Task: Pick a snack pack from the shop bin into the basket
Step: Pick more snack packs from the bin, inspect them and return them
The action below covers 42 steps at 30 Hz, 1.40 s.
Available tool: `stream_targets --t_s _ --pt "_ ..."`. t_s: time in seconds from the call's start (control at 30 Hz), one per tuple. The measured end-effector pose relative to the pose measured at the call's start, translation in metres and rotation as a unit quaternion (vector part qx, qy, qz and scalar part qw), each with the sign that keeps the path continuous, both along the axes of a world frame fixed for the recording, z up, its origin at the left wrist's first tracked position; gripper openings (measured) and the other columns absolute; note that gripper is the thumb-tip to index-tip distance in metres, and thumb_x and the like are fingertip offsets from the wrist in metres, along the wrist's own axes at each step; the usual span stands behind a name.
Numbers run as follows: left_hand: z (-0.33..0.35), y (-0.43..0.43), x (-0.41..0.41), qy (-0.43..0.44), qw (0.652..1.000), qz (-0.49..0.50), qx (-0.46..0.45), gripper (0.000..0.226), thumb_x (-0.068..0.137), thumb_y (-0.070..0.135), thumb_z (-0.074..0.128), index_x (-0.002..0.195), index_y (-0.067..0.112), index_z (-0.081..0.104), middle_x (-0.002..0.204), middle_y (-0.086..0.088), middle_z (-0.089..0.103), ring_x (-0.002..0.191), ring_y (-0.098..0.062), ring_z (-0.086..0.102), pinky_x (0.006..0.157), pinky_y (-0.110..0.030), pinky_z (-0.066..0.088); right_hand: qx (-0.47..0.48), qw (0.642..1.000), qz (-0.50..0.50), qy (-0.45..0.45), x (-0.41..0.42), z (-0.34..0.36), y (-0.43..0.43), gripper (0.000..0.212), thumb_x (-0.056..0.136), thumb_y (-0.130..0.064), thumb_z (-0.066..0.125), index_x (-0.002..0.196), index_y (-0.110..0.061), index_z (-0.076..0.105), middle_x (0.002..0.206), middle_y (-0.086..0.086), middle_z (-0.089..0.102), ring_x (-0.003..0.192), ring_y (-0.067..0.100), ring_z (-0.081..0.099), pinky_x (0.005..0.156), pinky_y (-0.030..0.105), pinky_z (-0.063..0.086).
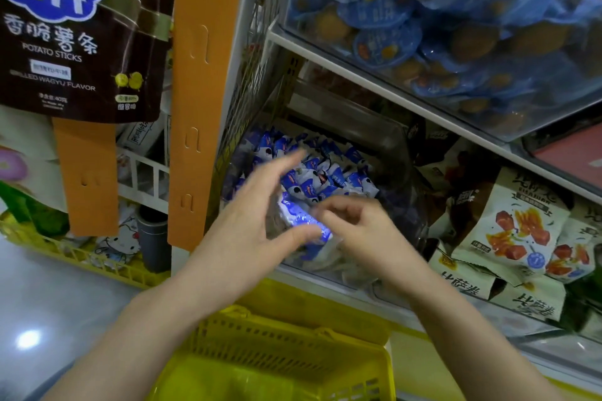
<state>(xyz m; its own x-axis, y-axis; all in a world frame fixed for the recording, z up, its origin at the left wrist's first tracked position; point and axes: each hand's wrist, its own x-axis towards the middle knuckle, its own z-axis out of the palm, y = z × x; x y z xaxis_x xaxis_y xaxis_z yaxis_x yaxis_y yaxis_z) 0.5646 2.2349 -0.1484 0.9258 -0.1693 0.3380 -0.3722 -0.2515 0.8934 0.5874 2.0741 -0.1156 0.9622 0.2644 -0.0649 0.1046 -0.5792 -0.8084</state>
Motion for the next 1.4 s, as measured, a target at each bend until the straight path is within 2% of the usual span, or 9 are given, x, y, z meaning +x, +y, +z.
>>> stream_targets --t_s 0.13,0.27,0.4,0.53,0.77,0.9,1.0,1.2,1.4 --pt "0.002 0.004 0.010 0.010 0.998 -0.042 0.039 0.038 0.064 0.037 0.077 0.095 0.044 0.057 0.098 0.026 0.060 0.090 0.011 0.056 0.072 -0.005 0.042 0.101 0.965 0.024 0.240 0.012 0.015 -0.014 0.026 0.089 -0.034 0.053 0.084 -0.017 0.072 0.080 0.003 0.073 0.069 0.009 0.067 0.059 0.017 0.053" --pt "-0.002 0.003 0.027 0.059 0.996 0.058 -0.034 0.029 0.062 0.050 0.071 0.081 0.030 0.061 0.075 0.009 0.066 0.064 0.005 0.060 0.052 -0.008 0.042 0.124 0.976 -0.149 0.102 0.063 0.012 -0.018 0.023 0.094 -0.021 0.051 0.108 -0.007 0.062 0.088 0.001 0.069 0.073 0.007 0.068 0.062 0.013 0.052" --pt "0.002 0.000 0.044 0.098 0.983 0.081 -0.132 0.035 0.061 0.056 0.055 0.082 0.029 0.061 0.071 0.017 0.067 0.069 0.011 0.058 0.054 -0.002 0.039 -0.100 0.968 -0.228 -0.028 0.147 -0.004 -0.013 0.024 0.097 -0.019 0.041 0.100 -0.007 0.063 0.098 0.014 0.059 0.082 0.021 0.056 0.076 0.032 0.045" --pt "0.001 0.001 0.056 0.110 0.974 0.078 -0.181 0.031 0.066 0.057 0.049 0.089 0.037 0.055 0.073 0.038 0.061 0.072 0.022 0.054 0.056 0.000 0.041 -0.241 0.950 -0.194 -0.048 0.194 -0.029 -0.024 0.030 0.099 -0.016 0.039 0.117 -0.001 0.057 0.121 0.020 0.057 0.106 0.030 0.055 0.081 0.028 0.038" --pt "-0.006 0.002 0.068 0.120 0.970 0.054 -0.203 0.022 0.084 0.044 0.049 0.103 0.035 0.053 0.084 0.025 0.063 0.076 0.022 0.055 0.060 0.003 0.039 -0.286 0.945 -0.155 -0.028 0.212 -0.045 -0.043 0.029 0.091 -0.021 0.057 0.110 0.000 0.064 0.114 0.019 0.063 0.099 0.029 0.061 0.082 0.033 0.047" --pt "-0.009 0.000 0.069 0.126 0.969 0.060 -0.202 0.005 0.090 0.035 0.049 0.094 0.034 0.051 0.072 0.026 0.064 0.070 0.021 0.055 0.056 0.003 0.038 -0.310 0.939 -0.146 -0.024 0.214 -0.042 -0.046 0.028 0.090 -0.023 0.058 0.110 -0.004 0.066 0.118 0.016 0.063 0.104 0.029 0.059 0.085 0.032 0.044" --pt "-0.010 -0.002 0.069 0.128 0.968 0.060 -0.206 0.006 0.091 0.032 0.049 0.093 0.037 0.049 0.081 0.022 0.061 0.069 0.023 0.054 0.055 0.003 0.038 -0.288 0.944 -0.158 -0.042 0.211 -0.037 -0.050 0.025 0.090 -0.014 0.056 0.102 0.006 0.066 0.110 0.023 0.065 0.099 0.032 0.061 0.086 0.037 0.048" --pt "-0.008 -0.005 0.063 0.128 0.964 0.074 -0.221 0.011 0.093 0.025 0.049 0.095 0.036 0.049 0.090 0.018 0.059 0.068 0.022 0.054 0.055 0.003 0.039 -0.208 0.944 -0.225 -0.122 0.194 -0.016 -0.046 0.025 0.095 -0.022 0.047 0.101 -0.004 0.064 0.100 0.018 0.062 0.096 0.026 0.058 0.077 0.031 0.042" --pt "-0.004 -0.009 0.061 0.155 0.963 0.103 -0.196 0.013 0.095 0.025 0.048 0.106 0.031 0.044 0.090 0.018 0.056 0.080 0.007 0.052 0.061 -0.007 0.039 0.004 0.960 -0.259 -0.107 0.130 0.010 -0.025 0.025 0.095 -0.025 0.049 0.110 -0.009 0.061 0.104 0.004 0.062 0.079 0.010 0.059 0.065 0.013 0.045"
